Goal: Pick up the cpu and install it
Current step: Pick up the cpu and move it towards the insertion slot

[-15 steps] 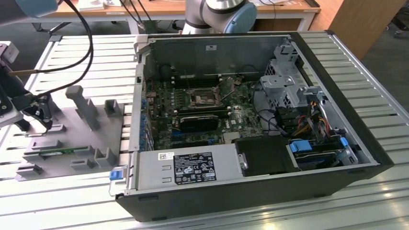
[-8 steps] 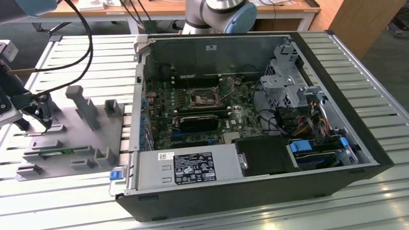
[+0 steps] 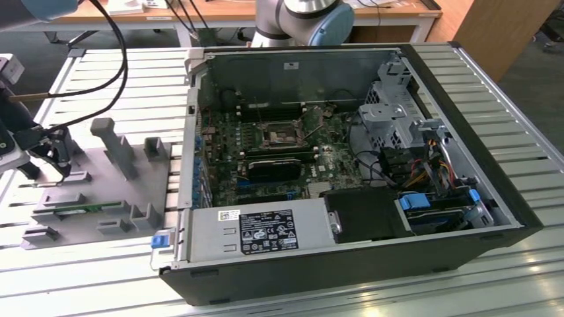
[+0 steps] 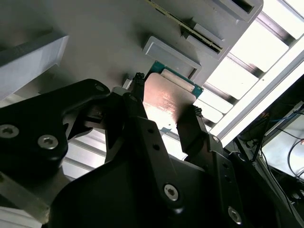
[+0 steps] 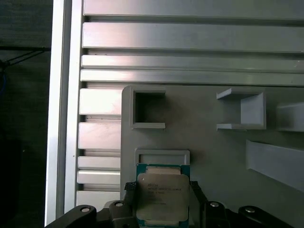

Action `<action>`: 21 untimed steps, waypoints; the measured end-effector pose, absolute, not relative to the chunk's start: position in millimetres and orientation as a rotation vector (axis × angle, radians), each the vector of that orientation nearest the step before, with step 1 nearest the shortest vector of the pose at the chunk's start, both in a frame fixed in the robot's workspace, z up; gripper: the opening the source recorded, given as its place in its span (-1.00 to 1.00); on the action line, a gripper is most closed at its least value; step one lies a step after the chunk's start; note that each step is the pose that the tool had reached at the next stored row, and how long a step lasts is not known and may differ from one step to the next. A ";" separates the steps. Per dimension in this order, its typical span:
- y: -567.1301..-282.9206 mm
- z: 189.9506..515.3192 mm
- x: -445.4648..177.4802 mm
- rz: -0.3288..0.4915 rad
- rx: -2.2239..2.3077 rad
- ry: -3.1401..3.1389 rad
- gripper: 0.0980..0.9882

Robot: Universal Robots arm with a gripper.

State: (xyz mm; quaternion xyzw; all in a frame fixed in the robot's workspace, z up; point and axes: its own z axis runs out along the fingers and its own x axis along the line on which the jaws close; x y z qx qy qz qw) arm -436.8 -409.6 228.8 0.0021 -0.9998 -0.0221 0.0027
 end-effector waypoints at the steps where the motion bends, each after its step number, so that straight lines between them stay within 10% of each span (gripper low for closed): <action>1: -409.6 229.0 -436.8 -0.069 0.006 -3.135 -0.04; 21: -409.5 235.0 -436.8 -0.069 0.007 -3.135 -0.04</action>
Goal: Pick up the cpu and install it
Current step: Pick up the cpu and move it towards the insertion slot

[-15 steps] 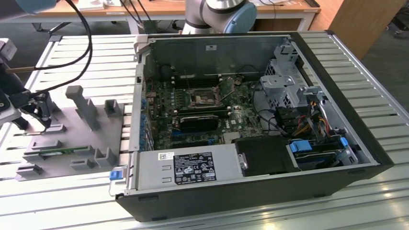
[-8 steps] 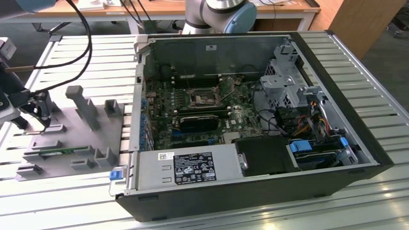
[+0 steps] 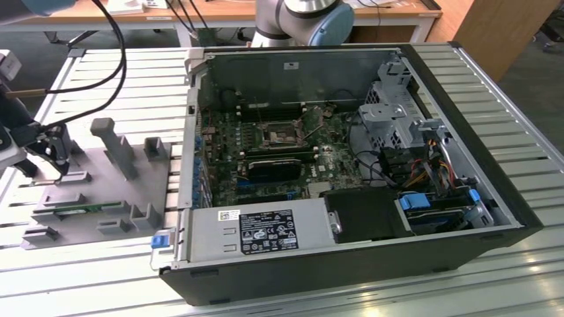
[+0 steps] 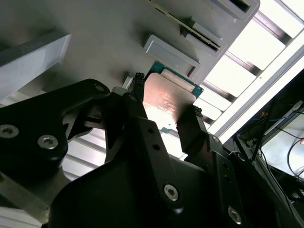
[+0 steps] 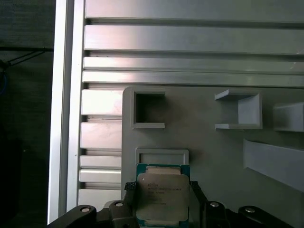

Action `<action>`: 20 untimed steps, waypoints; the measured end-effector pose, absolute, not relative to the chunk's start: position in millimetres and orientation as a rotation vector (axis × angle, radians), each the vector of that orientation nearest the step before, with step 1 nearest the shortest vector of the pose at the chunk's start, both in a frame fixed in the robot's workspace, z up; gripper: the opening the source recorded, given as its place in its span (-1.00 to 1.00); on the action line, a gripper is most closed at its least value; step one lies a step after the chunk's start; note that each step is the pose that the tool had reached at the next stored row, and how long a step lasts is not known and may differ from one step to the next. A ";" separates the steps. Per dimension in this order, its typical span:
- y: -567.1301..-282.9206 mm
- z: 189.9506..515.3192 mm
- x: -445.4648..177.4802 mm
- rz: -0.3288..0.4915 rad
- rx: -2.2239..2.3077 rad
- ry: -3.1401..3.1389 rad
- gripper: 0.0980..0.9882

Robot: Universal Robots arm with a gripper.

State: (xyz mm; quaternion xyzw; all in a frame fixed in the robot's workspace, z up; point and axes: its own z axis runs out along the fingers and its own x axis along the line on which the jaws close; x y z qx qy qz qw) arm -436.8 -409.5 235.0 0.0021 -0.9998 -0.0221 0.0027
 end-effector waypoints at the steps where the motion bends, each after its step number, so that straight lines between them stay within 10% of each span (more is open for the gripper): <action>1: -409.5 235.2 -436.8 -0.069 0.007 -3.135 -0.04; 20: -409.4 241.0 -436.8 -0.069 0.006 -3.135 -0.04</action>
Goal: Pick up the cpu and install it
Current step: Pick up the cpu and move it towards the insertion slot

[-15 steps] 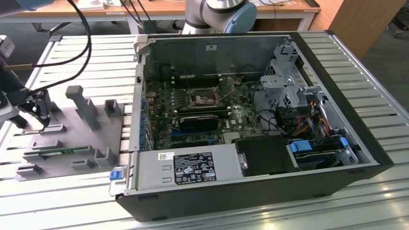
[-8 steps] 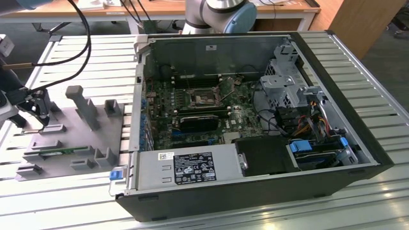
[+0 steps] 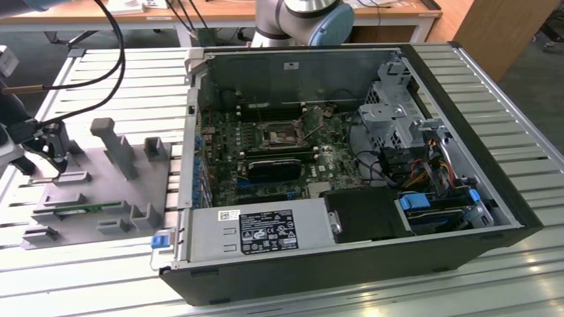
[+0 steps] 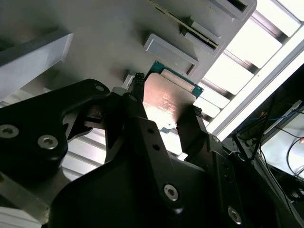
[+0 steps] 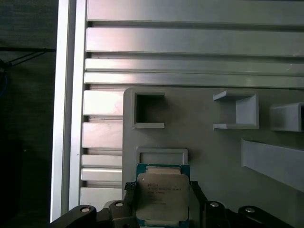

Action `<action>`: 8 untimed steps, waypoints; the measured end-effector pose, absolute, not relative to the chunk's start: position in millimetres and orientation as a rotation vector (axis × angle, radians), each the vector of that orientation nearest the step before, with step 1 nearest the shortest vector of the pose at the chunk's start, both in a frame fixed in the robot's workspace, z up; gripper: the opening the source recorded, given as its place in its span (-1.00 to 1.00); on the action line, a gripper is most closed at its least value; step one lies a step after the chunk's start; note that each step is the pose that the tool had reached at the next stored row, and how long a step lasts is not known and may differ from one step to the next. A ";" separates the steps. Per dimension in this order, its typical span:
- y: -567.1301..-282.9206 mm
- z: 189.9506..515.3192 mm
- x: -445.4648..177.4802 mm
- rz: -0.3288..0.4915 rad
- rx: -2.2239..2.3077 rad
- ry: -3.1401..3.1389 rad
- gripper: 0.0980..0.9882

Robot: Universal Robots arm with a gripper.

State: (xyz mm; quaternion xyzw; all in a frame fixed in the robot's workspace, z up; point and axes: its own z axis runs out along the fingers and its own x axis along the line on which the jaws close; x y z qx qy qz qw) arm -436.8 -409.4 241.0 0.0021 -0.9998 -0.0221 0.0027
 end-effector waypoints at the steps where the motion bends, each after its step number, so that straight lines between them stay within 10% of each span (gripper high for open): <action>1: -409.4 241.2 -436.8 -0.069 0.006 -3.135 -0.04; 8: -409.4 243.7 -436.8 -0.069 0.006 -3.135 -0.04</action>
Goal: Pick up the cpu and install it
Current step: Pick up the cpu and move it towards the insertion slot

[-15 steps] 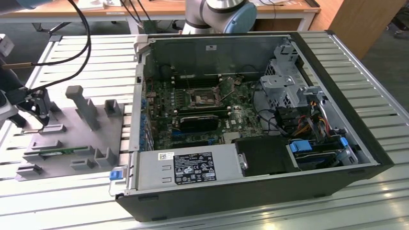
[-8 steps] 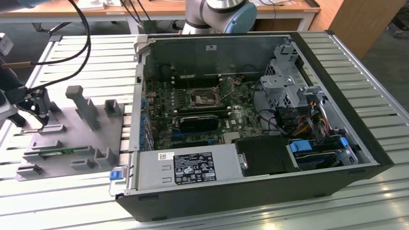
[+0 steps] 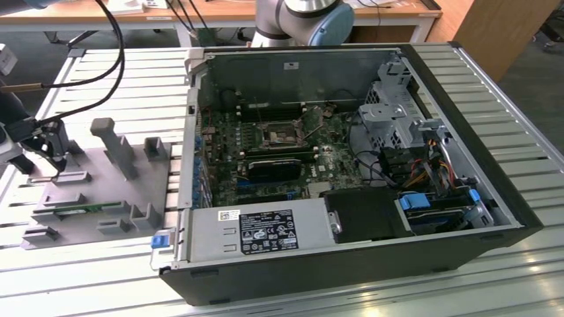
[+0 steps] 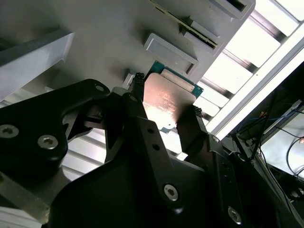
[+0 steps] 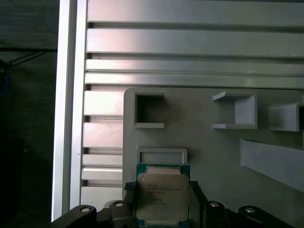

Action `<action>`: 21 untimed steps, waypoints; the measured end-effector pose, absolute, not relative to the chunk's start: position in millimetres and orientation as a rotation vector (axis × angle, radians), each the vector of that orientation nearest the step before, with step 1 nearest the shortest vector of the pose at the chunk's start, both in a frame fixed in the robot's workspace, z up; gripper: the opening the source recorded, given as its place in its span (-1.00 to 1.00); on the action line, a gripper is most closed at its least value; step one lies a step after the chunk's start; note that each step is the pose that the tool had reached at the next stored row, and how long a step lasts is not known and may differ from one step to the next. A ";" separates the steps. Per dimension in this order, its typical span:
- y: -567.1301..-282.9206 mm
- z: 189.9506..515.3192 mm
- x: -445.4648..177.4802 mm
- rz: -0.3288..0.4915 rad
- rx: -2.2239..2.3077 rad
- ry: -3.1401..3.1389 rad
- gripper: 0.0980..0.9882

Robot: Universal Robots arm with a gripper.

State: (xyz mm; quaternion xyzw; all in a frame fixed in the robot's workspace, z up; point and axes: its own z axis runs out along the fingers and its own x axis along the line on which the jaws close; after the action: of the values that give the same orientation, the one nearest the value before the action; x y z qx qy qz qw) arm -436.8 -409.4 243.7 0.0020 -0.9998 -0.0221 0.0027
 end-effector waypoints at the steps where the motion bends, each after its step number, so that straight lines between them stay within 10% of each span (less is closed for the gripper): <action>1: -409.4 244.2 -436.8 -0.069 0.006 -3.135 -0.04; 21: -409.1 254.6 -436.8 -0.069 0.006 -3.136 -0.04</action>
State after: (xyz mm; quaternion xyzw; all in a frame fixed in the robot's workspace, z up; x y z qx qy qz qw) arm -436.8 -409.1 254.6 0.0019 -0.9998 -0.0221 0.0026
